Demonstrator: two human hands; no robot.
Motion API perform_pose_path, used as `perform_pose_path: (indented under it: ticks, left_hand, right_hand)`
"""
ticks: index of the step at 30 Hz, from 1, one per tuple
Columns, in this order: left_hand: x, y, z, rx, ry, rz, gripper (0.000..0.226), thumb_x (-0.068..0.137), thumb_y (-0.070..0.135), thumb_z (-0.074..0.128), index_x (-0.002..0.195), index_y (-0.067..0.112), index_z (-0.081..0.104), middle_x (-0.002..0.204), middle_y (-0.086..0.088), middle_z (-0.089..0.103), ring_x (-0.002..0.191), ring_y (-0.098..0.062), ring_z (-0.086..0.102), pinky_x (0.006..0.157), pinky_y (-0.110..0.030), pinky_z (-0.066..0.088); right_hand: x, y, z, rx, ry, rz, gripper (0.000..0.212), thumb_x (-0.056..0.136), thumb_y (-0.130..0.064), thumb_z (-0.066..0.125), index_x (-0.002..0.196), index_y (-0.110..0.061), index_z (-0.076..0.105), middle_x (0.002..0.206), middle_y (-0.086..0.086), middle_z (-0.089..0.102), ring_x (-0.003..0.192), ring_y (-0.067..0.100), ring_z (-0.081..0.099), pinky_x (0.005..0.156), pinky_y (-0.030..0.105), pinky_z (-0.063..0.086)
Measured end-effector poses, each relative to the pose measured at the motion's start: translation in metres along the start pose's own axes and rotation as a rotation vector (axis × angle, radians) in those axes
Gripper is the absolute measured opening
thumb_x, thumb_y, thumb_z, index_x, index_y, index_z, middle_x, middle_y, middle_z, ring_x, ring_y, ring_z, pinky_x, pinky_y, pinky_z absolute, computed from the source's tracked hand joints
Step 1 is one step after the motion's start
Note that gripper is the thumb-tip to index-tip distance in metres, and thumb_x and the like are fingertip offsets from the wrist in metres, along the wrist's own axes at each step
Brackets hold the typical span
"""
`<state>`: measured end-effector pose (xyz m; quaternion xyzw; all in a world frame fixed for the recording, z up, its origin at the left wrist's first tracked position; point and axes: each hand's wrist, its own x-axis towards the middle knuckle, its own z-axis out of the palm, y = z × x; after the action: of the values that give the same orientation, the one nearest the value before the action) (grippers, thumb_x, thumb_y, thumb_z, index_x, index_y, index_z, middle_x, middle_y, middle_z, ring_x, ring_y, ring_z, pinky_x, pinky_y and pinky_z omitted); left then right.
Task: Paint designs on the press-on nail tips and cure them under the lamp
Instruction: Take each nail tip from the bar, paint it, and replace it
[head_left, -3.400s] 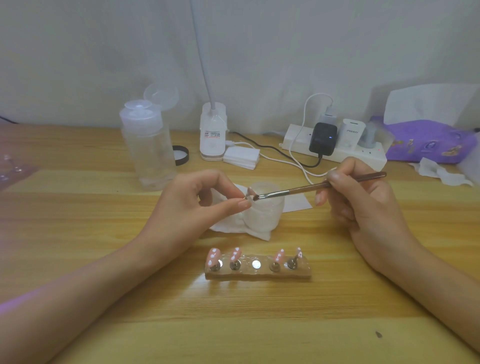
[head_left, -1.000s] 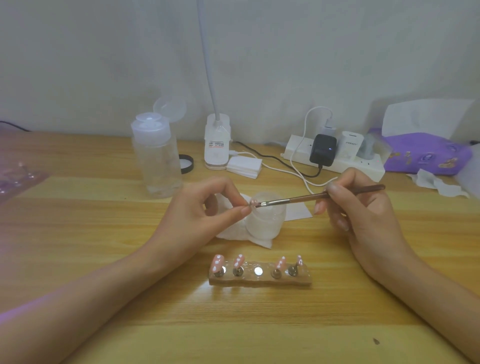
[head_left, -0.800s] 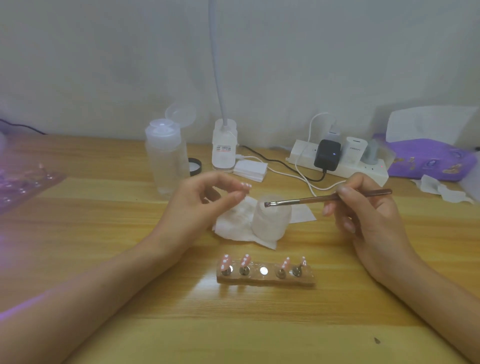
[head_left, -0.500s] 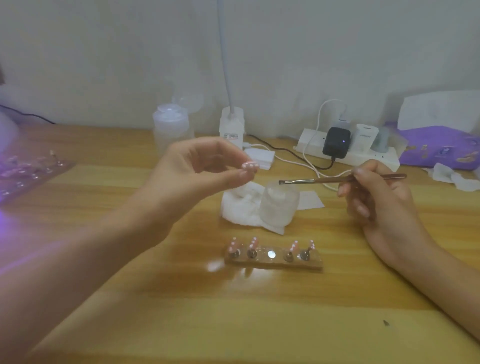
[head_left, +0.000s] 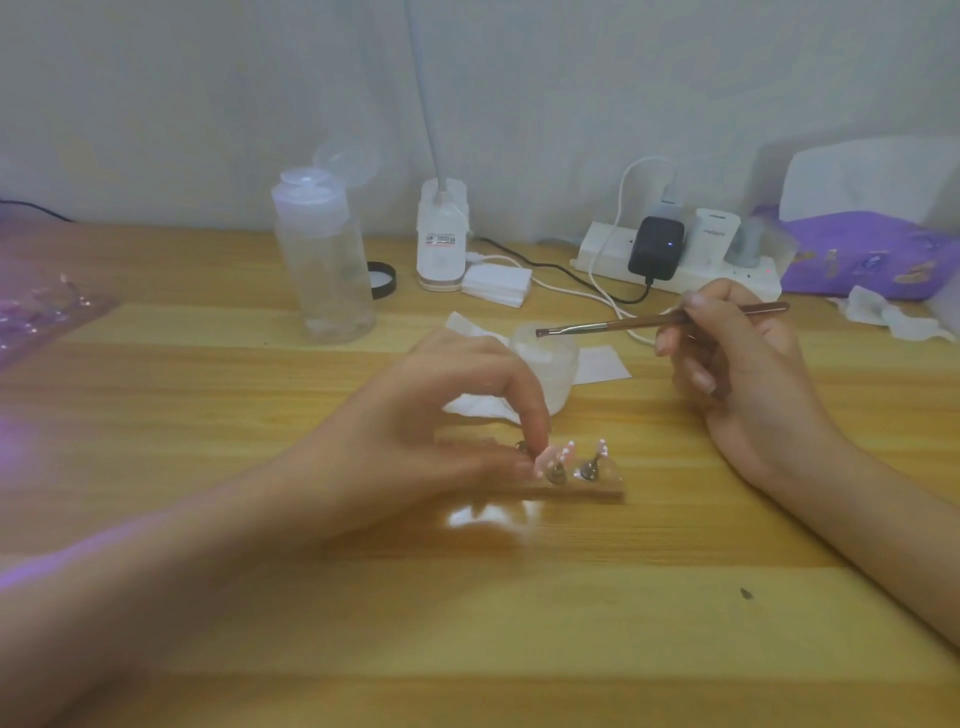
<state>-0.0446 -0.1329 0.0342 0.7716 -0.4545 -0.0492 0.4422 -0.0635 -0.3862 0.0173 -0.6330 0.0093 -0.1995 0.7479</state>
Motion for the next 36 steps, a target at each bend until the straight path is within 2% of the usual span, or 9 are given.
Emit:
perform_pose_path:
  ticks: [3,11,16,19,23,26,29,33,36]
  left_hand:
    - [-0.002,-0.004,0.002,0.029,0.032,-0.012,0.019,0.082,0.02,0.081,0.084,0.032,0.066,0.091,0.015,0.067,0.103,-0.014,0.055,0.087,-0.015,0.039]
    - [-0.005,-0.002,0.009,-0.03,0.207,0.043,0.01,0.082,0.03,0.078,0.082,0.021,0.073,0.087,0.01,0.074,0.092,-0.019,0.068,0.081,-0.041,0.049]
    - [-0.006,-0.002,0.016,-0.054,0.186,0.011,0.008,0.079,0.014,0.082,0.078,0.016,0.075,0.083,0.008,0.075,0.088,-0.022,0.068,0.074,-0.037,0.052]
    - [-0.007,-0.003,0.02,0.025,0.194,-0.052,0.012,0.073,0.029,0.085,0.076,0.024,0.075,0.09,0.016,0.073,0.1,-0.016,0.062,0.083,-0.033,0.048]
    - [-0.008,-0.004,0.024,0.097,0.179,-0.184,0.012,0.07,0.047,0.076,0.077,0.039,0.071,0.1,0.023,0.063,0.11,-0.005,0.05,0.098,-0.047,0.038]
    - [-0.008,-0.003,0.026,0.101,0.163,-0.247,0.016,0.073,0.052,0.079,0.077,0.04,0.069,0.098,0.023,0.06,0.105,0.001,0.045,0.099,-0.048,0.038]
    - [-0.008,-0.004,0.026,0.076,0.166,-0.289,0.015,0.068,0.053,0.07,0.075,0.04,0.067,0.091,0.02,0.061,0.097,0.002,0.044,0.096,-0.045,0.039]
    - [-0.007,-0.003,0.027,0.083,0.148,-0.317,0.019,0.07,0.05,0.067,0.085,0.04,0.064,0.086,0.021,0.06,0.097,0.003,0.044,0.094,-0.043,0.041]
    - [-0.007,-0.003,0.027,0.169,0.141,-0.293,0.018,0.074,0.051,0.065,0.088,0.041,0.06,0.085,0.018,0.062,0.099,0.002,0.045,0.096,-0.034,0.036]
  right_hand:
    - [0.001,0.0,0.0,-0.007,0.004,0.005,0.031,0.1,-0.013,0.05,0.07,-0.019,0.048,0.062,0.001,0.064,0.039,0.008,0.032,0.04,0.016,0.027]
    - [0.001,-0.001,0.0,-0.001,0.009,0.022,0.029,0.1,-0.013,0.049,0.071,-0.018,0.047,0.061,0.0,0.063,0.04,0.008,0.033,0.041,0.016,0.028]
    - [0.001,0.0,-0.001,-0.002,0.007,0.032,0.029,0.1,-0.014,0.049,0.072,-0.018,0.048,0.061,0.0,0.062,0.041,0.009,0.033,0.042,0.016,0.03]
    - [0.001,0.0,-0.001,0.0,0.008,0.028,0.029,0.1,-0.013,0.049,0.072,-0.018,0.048,0.061,0.0,0.062,0.04,0.008,0.033,0.041,0.016,0.03]
    - [0.001,-0.001,0.0,0.008,0.012,0.032,0.033,0.1,-0.013,0.049,0.069,-0.021,0.052,0.061,0.0,0.062,0.04,0.008,0.033,0.041,0.016,0.029]
    - [0.0,-0.001,0.0,0.007,0.017,0.033,0.033,0.101,-0.013,0.049,0.069,-0.021,0.052,0.06,0.0,0.062,0.04,0.008,0.033,0.041,0.017,0.027]
    - [0.0,-0.002,0.0,-0.002,0.02,0.038,0.03,0.101,-0.013,0.049,0.071,-0.02,0.049,0.06,0.0,0.062,0.041,0.008,0.033,0.041,0.017,0.027]
    - [-0.001,-0.002,0.0,0.004,0.023,0.039,0.03,0.101,-0.013,0.049,0.071,-0.019,0.049,0.06,0.0,0.062,0.04,0.008,0.033,0.041,0.017,0.024]
    - [0.0,-0.001,0.0,0.006,0.018,0.034,0.031,0.101,-0.013,0.049,0.07,-0.019,0.049,0.06,0.0,0.061,0.04,0.008,0.033,0.04,0.016,0.025]
